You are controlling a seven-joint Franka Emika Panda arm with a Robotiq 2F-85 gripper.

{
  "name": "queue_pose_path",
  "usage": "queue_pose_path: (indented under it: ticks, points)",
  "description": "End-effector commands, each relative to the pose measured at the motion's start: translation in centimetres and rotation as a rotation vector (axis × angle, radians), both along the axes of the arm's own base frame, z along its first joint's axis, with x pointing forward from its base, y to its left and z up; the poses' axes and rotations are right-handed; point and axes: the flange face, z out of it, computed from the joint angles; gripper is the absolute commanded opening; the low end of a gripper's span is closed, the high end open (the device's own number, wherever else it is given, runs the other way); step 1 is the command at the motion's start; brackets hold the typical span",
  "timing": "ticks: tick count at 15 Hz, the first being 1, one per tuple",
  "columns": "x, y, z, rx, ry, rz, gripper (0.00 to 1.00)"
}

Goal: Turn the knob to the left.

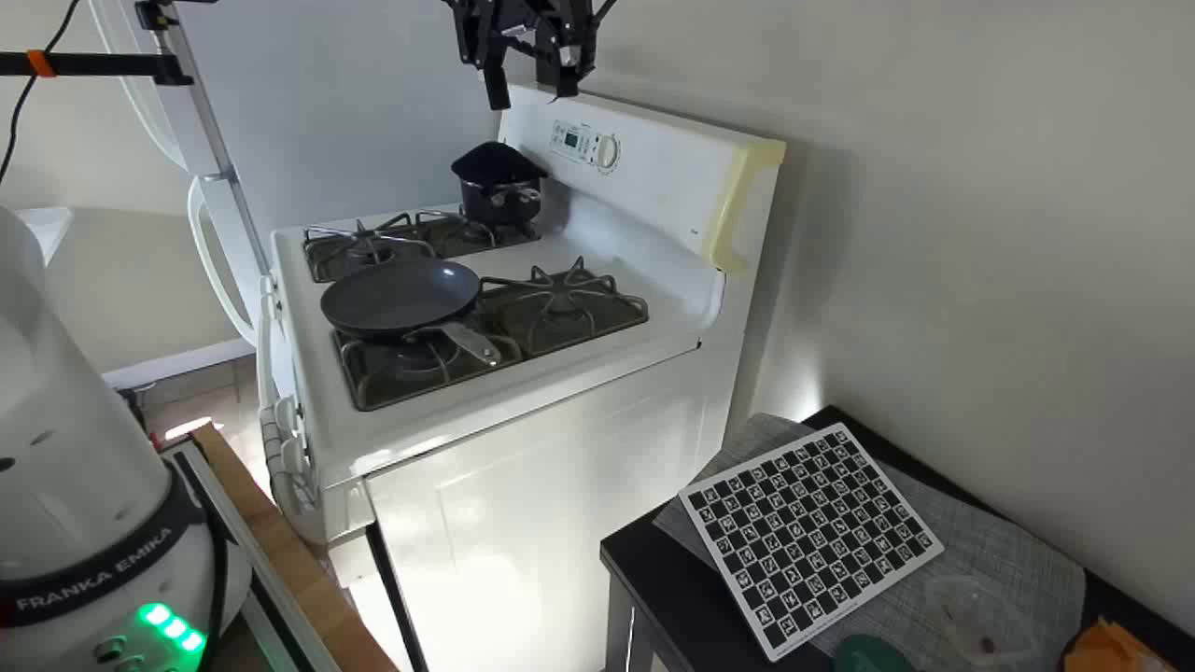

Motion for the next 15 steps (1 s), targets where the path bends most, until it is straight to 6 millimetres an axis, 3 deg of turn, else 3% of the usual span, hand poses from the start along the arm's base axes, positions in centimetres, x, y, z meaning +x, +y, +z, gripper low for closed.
queue_pose_path:
  ticks: [1,6,10,12,15]
  points:
    - [0.0,0.0,0.0,0.000,0.001,0.000,1.00]
    - [0.0,0.0,0.0,0.000,0.001,0.000,1.00]
    - [4.6,1.6,-1.2,-0.124,-0.169,0.025,1.00]
    - [7.5,2.8,-1.5,-0.140,-0.304,0.021,1.00]
    - [10.9,4.9,-2.6,-0.095,-0.348,-0.053,1.00]
